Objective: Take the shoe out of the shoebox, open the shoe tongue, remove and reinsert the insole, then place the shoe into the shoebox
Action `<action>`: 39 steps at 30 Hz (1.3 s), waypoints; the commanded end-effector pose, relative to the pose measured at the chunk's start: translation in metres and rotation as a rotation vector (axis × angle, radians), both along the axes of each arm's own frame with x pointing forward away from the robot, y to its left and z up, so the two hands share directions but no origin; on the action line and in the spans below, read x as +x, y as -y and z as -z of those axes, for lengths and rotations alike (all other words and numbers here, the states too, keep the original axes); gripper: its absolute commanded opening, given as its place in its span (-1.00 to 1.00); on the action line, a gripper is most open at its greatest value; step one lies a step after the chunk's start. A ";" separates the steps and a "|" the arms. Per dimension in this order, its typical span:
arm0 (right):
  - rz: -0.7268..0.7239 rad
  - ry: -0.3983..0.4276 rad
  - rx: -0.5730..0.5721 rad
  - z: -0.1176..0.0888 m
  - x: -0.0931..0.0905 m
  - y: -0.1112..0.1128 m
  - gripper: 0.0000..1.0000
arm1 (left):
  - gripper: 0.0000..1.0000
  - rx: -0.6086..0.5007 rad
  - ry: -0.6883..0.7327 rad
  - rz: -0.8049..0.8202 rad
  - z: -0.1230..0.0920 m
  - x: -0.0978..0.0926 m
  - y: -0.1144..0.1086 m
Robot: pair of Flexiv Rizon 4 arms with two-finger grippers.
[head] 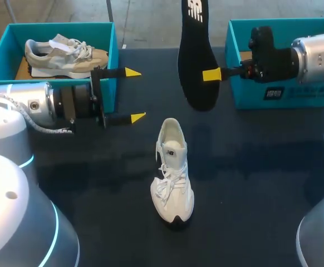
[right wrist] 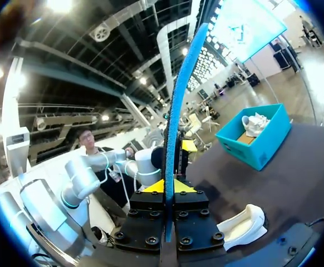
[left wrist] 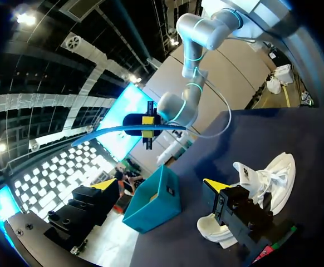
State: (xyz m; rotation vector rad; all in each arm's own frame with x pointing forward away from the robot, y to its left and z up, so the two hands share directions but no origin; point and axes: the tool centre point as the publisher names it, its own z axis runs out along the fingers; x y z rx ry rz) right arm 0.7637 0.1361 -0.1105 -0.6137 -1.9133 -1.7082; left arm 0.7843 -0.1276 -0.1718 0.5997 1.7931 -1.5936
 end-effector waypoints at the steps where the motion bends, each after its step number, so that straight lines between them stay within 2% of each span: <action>1: 0.000 0.001 0.001 0.001 0.001 -0.002 -1.00 | 1.00 0.025 -0.028 0.002 0.001 -0.001 -0.003; 3: 0.000 0.001 0.001 0.001 0.001 -0.002 -1.00 | 1.00 0.022 -0.088 0.013 0.002 -0.002 -0.007; 9: -0.028 0.149 0.019 0.003 0.007 -0.019 -1.00 | 1.00 0.099 -0.136 0.032 0.013 -0.004 -0.023; 17: -0.038 0.209 0.026 0.019 0.008 -0.046 -1.00 | 1.00 0.161 -0.210 0.032 0.036 -0.007 -0.036; 24: -0.023 0.263 0.062 0.037 0.011 -0.054 -1.00 | 1.00 0.227 -0.258 0.023 0.058 -0.003 -0.039; 33: 0.011 0.268 0.095 0.059 0.014 -0.057 -1.00 | 1.00 0.288 -0.364 0.030 0.088 -0.009 -0.034; 39: 0.022 0.229 0.110 0.072 0.017 -0.057 -1.00 | 1.00 0.346 -0.454 0.044 0.109 -0.014 -0.035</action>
